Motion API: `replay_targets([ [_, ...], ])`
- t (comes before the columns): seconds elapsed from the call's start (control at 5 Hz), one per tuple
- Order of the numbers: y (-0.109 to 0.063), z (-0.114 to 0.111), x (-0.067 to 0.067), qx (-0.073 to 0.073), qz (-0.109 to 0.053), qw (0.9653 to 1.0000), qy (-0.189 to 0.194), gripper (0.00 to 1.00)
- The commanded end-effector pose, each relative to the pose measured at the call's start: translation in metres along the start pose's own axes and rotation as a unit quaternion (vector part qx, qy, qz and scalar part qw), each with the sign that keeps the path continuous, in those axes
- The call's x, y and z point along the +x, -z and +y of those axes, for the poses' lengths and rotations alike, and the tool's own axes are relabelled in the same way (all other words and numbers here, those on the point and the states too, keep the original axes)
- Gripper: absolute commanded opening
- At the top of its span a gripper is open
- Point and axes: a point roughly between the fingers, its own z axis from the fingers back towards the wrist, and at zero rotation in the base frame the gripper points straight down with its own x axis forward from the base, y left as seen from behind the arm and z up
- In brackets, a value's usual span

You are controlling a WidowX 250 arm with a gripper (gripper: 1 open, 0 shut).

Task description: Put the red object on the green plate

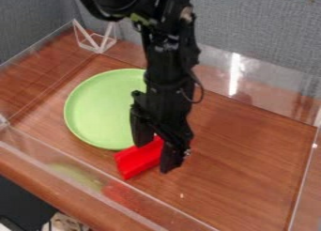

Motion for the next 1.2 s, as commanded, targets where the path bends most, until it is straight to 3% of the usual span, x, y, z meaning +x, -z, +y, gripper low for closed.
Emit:
replay_targets([
  [0.0, 0.003, 0.006, 0.003, 0.005, -0.014, 0.9997, 0.019, 1.00],
  [0.4, 0.018, 0.002, 0.005, 0.000, -0.007, 0.9988, 0.048, 1.00],
  [0.6, 0.020, 0.014, 0.002, 0.000, -0.008, 0.9979, 0.064, 0.00],
  [0.8, 0.019, 0.024, -0.001, 0.001, -0.011, 0.9967, 0.080, 0.00],
  [1.0, 0.012, 0.020, -0.003, 0.004, -0.015, 0.9959, 0.089, 0.00],
])
